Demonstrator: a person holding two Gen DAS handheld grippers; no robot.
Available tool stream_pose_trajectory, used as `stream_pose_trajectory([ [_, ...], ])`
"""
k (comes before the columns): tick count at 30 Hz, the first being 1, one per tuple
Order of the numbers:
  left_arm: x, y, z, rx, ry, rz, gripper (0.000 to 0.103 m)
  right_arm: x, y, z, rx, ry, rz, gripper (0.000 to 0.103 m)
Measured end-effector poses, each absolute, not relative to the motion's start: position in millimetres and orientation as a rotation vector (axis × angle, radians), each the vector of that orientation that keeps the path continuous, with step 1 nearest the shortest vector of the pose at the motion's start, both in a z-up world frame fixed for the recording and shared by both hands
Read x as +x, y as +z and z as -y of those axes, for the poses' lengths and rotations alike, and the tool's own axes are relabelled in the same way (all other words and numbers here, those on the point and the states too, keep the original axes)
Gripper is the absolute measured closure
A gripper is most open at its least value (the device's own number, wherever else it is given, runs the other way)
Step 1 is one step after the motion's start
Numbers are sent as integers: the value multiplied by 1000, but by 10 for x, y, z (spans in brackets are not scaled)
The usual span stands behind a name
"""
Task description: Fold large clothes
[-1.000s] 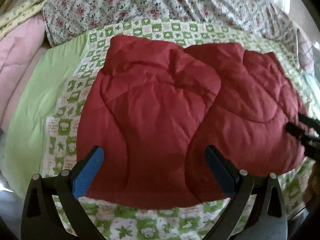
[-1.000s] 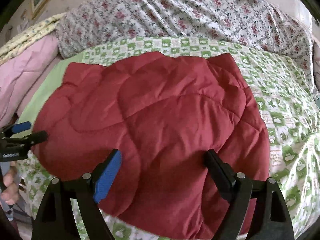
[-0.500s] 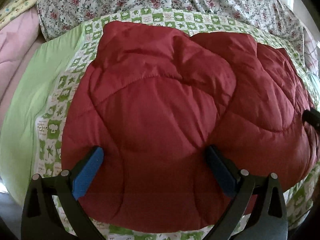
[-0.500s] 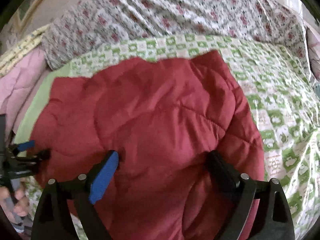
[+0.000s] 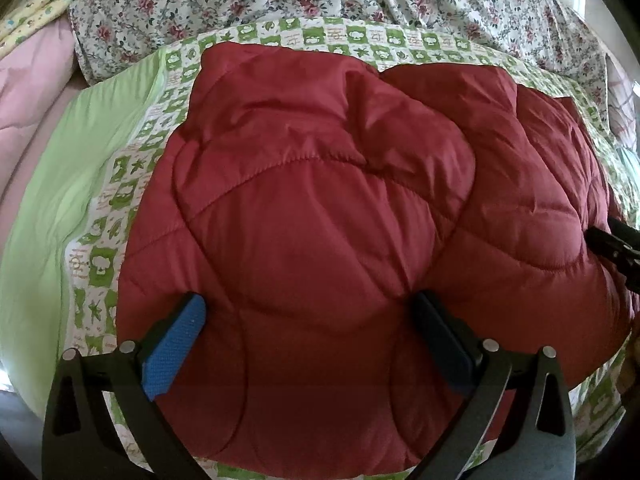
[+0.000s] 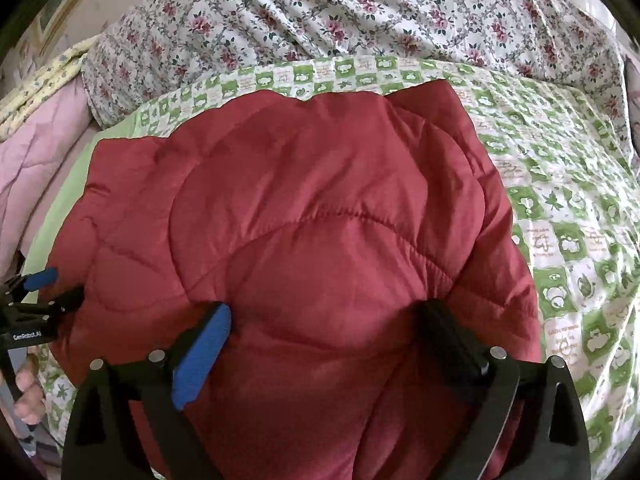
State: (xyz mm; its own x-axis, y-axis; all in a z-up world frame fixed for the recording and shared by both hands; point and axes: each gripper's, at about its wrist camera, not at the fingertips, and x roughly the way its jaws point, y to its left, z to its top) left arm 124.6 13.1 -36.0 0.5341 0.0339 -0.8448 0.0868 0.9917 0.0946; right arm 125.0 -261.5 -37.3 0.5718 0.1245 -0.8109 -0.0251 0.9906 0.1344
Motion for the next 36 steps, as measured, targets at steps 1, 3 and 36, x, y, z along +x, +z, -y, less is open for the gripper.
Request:
stream_pose_trajectory([
  [1, 1252, -362, -133, 129, -32, -1009, 0, 1252, -377, 2616, 111, 87, -958, 5],
  [3, 1254, -369, -133, 128, -32, -1012, 0, 1254, -369, 2619, 112, 84, -960, 6],
  [36, 1747, -454, -135, 99, -62, -1022, 0, 1481, -399, 2695, 179, 93, -978, 15],
])
